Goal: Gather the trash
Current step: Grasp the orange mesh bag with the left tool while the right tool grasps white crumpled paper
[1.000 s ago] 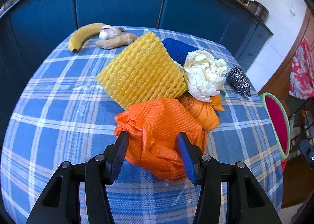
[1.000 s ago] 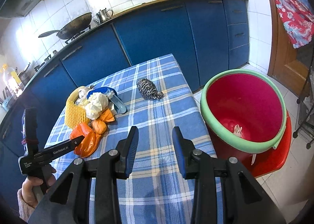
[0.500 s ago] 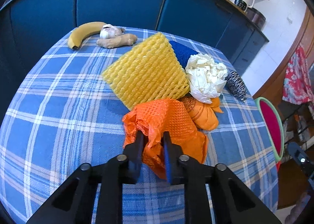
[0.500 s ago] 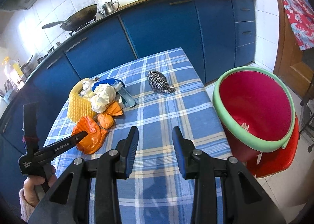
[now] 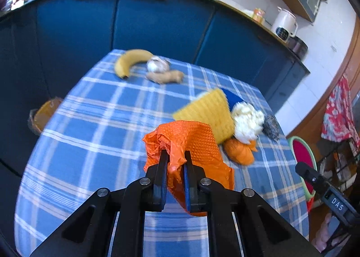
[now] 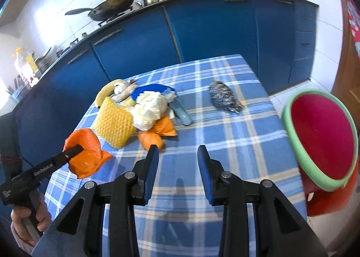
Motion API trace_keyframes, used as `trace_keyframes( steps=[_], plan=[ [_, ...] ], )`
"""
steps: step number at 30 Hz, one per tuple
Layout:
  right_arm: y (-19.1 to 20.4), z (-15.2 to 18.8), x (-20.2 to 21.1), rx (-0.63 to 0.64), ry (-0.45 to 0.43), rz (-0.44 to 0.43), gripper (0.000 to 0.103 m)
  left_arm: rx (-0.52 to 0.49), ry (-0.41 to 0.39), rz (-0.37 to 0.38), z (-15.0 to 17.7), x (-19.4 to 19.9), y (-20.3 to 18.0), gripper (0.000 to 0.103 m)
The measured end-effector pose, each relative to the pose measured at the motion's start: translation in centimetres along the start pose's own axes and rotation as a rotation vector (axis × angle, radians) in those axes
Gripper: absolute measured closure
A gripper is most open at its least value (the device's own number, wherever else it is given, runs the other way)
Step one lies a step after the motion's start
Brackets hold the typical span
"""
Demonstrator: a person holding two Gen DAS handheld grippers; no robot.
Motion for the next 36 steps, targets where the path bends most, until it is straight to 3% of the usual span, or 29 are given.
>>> trace_keyframes(
  steps=[9, 14, 17, 32, 33, 36],
  plan=[
    [3.1, -0.6, -3.0, 0.030, 0.029, -0.007, 0.062, 0.027, -0.006, -0.084, -1.1, -0.5, 3.6, 0.091],
    [3.9, -1.1, -5.1, 0.023, 0.043, 0.001, 0.060, 0.038, -0.007, -0.096, -1.4, -1.4, 4.5, 0.091],
    [4.0, -1.7, -6.2, -0.007, 0.036, 0.010, 0.052, 0.042, -0.006, -0.100, -1.5, -1.8, 4.8, 0.091],
    [4.9, -2.8, -10.9, -0.057, 0.076, 0.009, 0.052, 0.060, 0.018, -0.091, -1.3, -3.6, 5.1, 0.091],
    [4.8, -2.7, -11.1, -0.065, 0.082, 0.005, 0.053, 0.059, 0.019, -0.088, -1.3, -3.7, 5.1, 0.091],
    [4.7, -2.6, -11.2, -0.087, 0.093, -0.011, 0.072, 0.057, 0.020, -0.085, -1.2, -3.7, 4.8, 0.091]
  ],
)
Point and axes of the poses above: each gripper's, at about its wrist camera, not at the fingertips, and x roughly against the way its jaws point, y to its left, z to its underside, the point moved 10 cm from there along -x, roughly the way its jaws point, and after that the axes turned 14 degrees about -x, right-handed, at the moved point
